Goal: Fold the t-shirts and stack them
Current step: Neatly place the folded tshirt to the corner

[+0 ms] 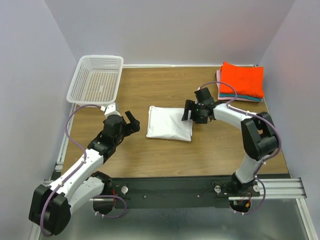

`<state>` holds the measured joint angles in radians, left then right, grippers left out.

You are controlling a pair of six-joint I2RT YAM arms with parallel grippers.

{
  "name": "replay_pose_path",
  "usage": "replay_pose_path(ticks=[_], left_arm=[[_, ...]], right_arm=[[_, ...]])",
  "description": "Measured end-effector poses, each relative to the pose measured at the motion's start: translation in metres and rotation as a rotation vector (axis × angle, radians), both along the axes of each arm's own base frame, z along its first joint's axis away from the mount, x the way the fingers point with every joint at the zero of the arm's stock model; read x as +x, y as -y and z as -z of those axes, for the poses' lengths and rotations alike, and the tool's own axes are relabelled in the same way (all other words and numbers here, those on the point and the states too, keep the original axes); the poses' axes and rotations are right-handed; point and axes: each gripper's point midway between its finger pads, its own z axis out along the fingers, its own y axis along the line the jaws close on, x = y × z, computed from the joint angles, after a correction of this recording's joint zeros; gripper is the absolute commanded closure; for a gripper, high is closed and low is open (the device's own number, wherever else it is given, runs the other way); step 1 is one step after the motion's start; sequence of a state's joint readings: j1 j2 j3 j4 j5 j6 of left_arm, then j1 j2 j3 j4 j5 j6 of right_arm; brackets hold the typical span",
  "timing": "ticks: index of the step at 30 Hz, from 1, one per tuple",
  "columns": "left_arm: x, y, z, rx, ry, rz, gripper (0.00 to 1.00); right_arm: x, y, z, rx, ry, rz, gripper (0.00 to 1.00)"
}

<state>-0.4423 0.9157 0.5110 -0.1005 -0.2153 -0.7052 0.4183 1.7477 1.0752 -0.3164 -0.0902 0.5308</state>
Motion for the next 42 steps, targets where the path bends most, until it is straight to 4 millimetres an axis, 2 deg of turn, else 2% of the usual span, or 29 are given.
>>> replay_pose_path(ticks=[2, 5, 10, 11, 12, 14, 21, 26, 33, 39, 42], left_arm=[[-0.006, -0.003, 0.005, -0.006, -0.009, -0.006, 0.02], [-0.011, -0.005, 0.008, -0.017, -0.009, -0.012, 0.02], [-0.012, -0.008, 0.006, -0.017, -0.001, -0.026, 0.02], [-0.011, -0.008, 0.006, -0.014, -0.001, -0.030, 0.02], [-0.011, -0.009, 0.006, -0.014, 0.000, -0.031, 0.02], [-0.011, -0.009, 0.007, -0.012, -0.001, -0.035, 0.02], [-0.010, -0.014, 0.007, 0.000, 0.002, -0.058, 0.02], [-0.010, -0.017, 0.008, 0.009, -0.002, -0.072, 0.02], [-0.010, -0.021, 0.010, 0.020, -0.004, -0.096, 0.01], [-0.009, -0.028, 0.011, 0.035, -0.005, -0.134, 0.02], [-0.009, -0.032, 0.013, 0.047, -0.010, -0.151, 0.02]], right_arm=[[0.002, -0.003, 0.003, -0.010, -0.001, -0.003, 0.16], [0.002, -0.007, 0.012, -0.034, -0.012, -0.007, 0.26], [0.003, -0.012, 0.015, -0.068, 0.000, -0.011, 0.42], [0.003, -0.014, 0.015, -0.073, 0.002, -0.016, 0.46], [0.003, -0.016, 0.017, -0.082, 0.004, -0.018, 0.58], [0.004, -0.018, 0.018, -0.093, 0.006, -0.021, 0.72], [0.022, -0.022, 0.020, -0.149, 0.048, -0.056, 0.99], [0.037, -0.011, 0.016, -0.268, 0.117, -0.104, 0.99], [0.075, 0.034, -0.003, -0.610, 0.236, -0.140, 0.99], [0.113, 0.071, -0.036, -0.868, 0.311, -0.120, 0.99], [0.130, 0.085, -0.052, -0.938, 0.331, -0.093, 0.99]])
